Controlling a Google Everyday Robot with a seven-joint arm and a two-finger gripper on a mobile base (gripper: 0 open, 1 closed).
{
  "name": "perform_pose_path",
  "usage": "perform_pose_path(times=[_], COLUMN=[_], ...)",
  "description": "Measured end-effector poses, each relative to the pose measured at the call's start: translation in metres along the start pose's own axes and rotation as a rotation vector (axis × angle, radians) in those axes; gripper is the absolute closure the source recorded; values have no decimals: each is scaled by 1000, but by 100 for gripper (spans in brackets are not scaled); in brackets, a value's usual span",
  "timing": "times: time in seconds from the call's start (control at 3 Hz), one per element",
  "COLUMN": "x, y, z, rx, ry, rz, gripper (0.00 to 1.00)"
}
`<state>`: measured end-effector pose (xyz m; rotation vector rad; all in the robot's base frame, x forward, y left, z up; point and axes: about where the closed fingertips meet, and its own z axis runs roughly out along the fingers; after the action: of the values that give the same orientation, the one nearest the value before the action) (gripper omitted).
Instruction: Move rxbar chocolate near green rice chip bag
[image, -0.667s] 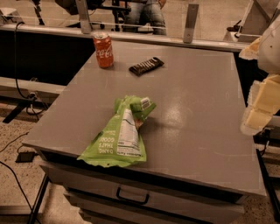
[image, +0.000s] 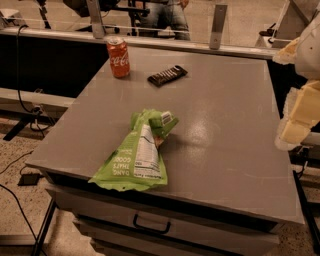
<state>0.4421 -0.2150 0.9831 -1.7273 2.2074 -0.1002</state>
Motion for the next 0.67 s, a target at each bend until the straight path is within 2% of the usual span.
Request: perform_pose_path(times=[0.33,0.67], x=[-21,-67], y=[-26,-83], z=[1,9], rx=[-9,-5], ry=[-17,-64], rz=[-66,-143], gripper=[0,0])
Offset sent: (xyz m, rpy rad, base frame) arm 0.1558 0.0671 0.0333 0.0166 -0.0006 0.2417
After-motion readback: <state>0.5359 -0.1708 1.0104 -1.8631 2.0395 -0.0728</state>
